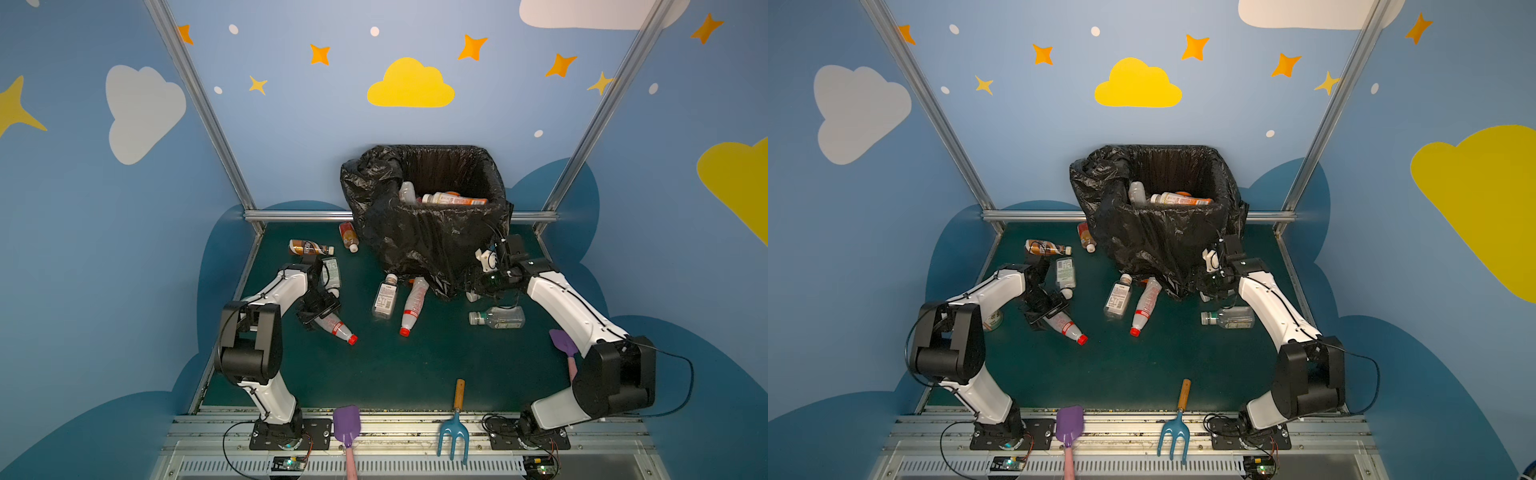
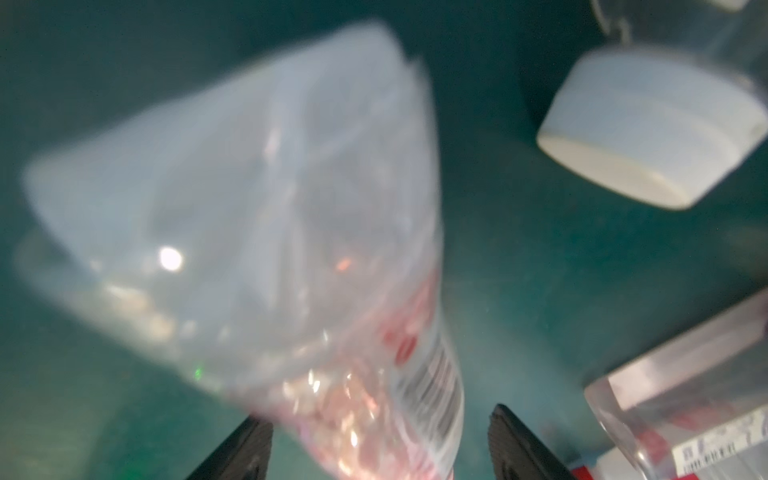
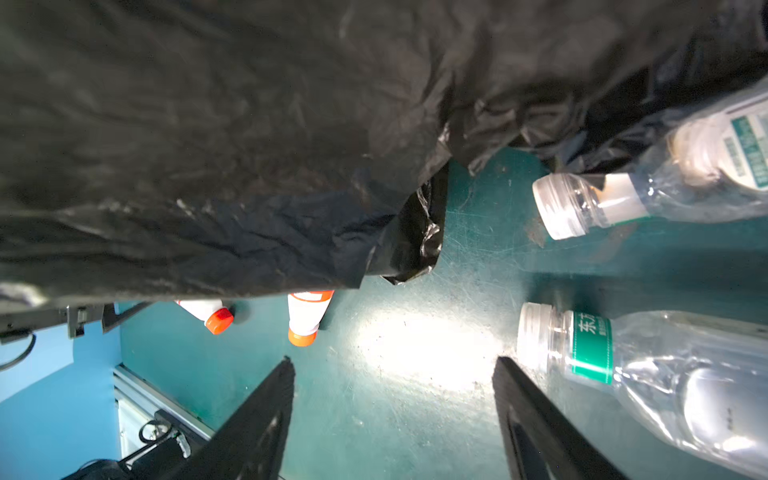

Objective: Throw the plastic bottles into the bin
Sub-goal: 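Close the left gripper on the clear red-cap bottle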

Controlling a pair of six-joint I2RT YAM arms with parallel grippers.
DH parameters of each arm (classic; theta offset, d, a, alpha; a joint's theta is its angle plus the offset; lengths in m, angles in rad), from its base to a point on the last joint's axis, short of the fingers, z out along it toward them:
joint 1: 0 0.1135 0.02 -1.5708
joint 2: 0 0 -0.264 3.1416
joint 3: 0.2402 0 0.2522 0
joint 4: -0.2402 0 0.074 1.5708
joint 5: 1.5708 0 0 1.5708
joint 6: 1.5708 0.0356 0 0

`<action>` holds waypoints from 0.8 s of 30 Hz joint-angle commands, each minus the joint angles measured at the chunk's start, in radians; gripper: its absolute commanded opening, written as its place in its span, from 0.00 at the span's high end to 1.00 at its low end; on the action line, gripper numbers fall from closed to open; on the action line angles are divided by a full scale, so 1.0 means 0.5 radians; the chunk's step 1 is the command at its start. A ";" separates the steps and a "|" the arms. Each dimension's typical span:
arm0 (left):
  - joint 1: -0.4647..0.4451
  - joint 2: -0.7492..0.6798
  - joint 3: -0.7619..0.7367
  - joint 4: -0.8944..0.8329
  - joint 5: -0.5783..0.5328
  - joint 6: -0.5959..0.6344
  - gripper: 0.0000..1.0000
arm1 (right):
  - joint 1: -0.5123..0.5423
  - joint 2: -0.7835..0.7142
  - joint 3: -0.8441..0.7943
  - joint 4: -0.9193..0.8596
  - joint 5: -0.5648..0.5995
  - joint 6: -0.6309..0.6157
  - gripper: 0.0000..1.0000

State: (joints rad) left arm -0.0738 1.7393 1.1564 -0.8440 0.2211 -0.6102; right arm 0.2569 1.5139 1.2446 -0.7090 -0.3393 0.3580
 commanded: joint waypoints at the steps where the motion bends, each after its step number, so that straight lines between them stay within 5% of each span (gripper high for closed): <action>1: 0.007 0.079 0.064 0.073 -0.085 -0.014 0.21 | -0.007 0.047 0.085 -0.083 -0.027 -0.067 0.26; 24: 0.017 0.206 0.281 0.049 -0.069 0.112 0.54 | -0.026 0.191 0.242 -0.155 -0.015 -0.045 0.26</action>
State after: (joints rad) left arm -0.0727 1.8645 1.2705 -0.7918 0.1955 -0.5766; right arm 0.2501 1.6005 1.3426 -0.7689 -0.3439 0.3328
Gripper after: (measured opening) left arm 0.467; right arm 0.741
